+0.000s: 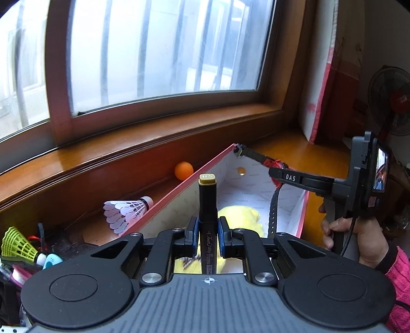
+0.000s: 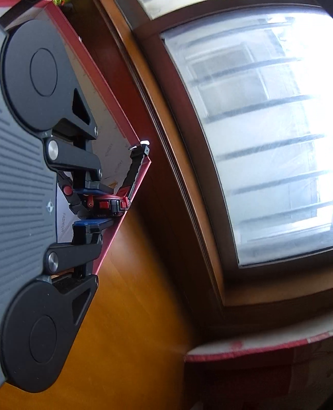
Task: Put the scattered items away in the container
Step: 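Lift and carry the watch and marker over the pink-red box with both grippers, then lower the watch and marker into the box and open both grippers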
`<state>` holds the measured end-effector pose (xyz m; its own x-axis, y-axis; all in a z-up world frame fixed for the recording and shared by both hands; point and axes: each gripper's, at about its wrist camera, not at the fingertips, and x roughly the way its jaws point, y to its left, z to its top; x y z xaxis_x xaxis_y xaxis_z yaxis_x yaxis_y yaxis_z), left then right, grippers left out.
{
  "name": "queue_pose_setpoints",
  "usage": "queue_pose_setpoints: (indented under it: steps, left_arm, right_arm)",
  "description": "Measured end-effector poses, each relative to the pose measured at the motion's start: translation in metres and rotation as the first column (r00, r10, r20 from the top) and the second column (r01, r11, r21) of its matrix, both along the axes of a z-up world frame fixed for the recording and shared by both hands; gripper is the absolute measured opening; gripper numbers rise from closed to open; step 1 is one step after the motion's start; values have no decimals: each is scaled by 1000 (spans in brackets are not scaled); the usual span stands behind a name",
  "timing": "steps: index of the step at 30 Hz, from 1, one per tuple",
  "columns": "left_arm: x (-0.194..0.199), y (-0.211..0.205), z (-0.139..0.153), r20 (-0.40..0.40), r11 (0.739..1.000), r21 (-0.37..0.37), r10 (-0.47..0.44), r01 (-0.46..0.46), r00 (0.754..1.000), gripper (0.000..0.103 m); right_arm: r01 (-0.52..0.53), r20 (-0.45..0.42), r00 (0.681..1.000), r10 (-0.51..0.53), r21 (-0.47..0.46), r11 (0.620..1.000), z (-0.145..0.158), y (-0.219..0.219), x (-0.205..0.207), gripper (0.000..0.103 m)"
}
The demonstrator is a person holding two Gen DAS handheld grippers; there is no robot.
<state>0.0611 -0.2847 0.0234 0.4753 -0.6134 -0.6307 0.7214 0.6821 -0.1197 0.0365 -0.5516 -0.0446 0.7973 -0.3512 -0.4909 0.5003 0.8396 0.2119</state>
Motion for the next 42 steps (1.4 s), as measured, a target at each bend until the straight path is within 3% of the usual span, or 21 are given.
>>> queue_pose_setpoints:
  steps: [10,20,28,33,35,40,42]
  left_arm:
    - [6,-29,-12,-16,998,16,-61,62,998,17]
    - [-9,-30,2,48,996,-5,-85,85,995,17]
    - [-7,-30,1,32,996,-2,-87,87,996,20]
    - [-8,-28,4,45,996,-14,-88,88,995,43]
    - [-9,-26,5,55,996,-17,-82,83,995,48]
    - [-11,-16,9,69,998,-30,-59,61,996,64]
    - [-11,-8,9,80,997,-43,-59,62,995,76]
  right_arm:
    - [84,-45,995,-87,-64,994,-3,-23,7,19]
    - [94,-56,993,-99,-84,992,-4,-29,10,19]
    - [111,-80,989,-123,-136,985,-6,-28,15,19]
    - [109,-96,988,-125,-155,982,-6,-29,17,23]
    - [100,-110,987,-120,-166,981,-5,-27,19,27]
    - [65,-99,992,-77,-124,990,-1,-20,16,48]
    - [42,-100,994,-51,-95,995,4,-20,14,55]
